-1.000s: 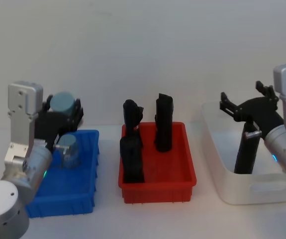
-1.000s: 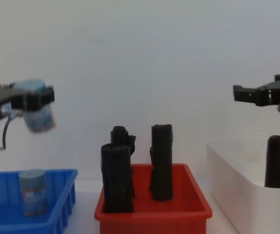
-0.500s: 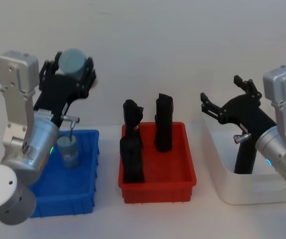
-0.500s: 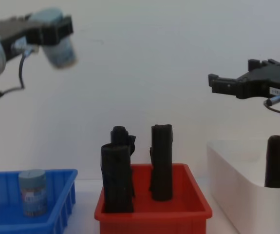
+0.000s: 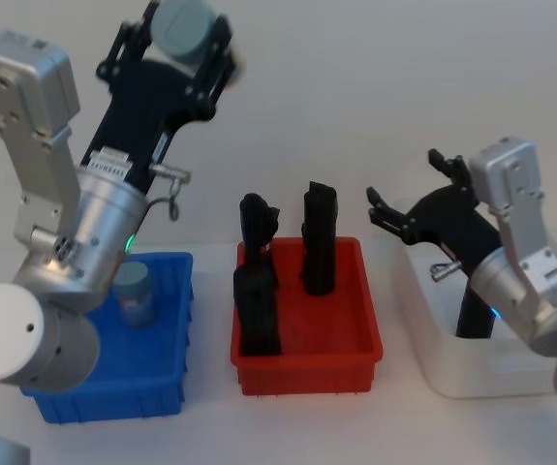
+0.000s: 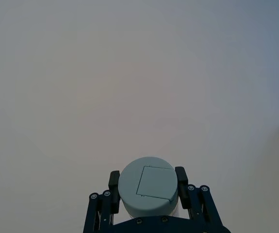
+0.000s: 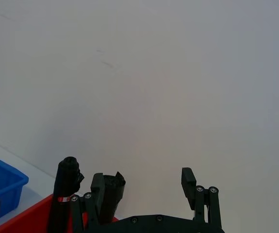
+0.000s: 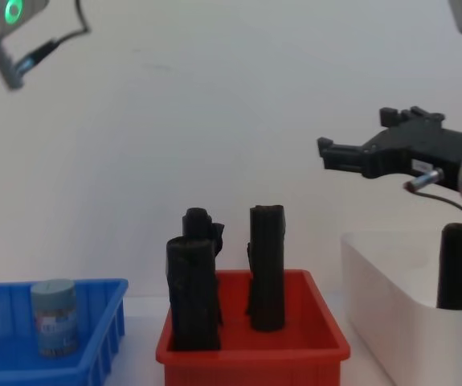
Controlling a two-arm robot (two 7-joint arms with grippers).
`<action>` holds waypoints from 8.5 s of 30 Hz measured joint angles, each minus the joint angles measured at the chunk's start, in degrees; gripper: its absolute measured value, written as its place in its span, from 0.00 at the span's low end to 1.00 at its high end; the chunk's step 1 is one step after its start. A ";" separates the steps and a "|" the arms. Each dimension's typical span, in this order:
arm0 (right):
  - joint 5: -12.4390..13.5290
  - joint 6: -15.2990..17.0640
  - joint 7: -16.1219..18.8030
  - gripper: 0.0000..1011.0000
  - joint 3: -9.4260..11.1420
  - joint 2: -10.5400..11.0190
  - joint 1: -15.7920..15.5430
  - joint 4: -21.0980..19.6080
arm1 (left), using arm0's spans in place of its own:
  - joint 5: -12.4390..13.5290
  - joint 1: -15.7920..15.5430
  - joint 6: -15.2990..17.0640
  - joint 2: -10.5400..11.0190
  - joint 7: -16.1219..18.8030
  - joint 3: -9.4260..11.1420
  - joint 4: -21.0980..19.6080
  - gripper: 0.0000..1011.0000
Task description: Pick the cotton swabs from the blue box and place them into the white box.
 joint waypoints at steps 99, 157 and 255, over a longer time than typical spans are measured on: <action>1.25 -1.96 9.91 0.99 -4.13 -7.55 12.85 12.91 | -2.24 -7.54 11.30 -4.46 -12.48 0.27 16.00 0.68; -10.89 -5.23 13.08 0.64 -5.60 -7.63 16.97 15.54 | -1.43 -8.08 12.50 -4.91 -13.83 1.09 16.63 0.68; 22.57 0.09 -26.26 0.67 4.67 -7.29 16.19 29.08 | -1.40 -8.06 12.50 -4.91 -13.78 1.09 16.61 0.99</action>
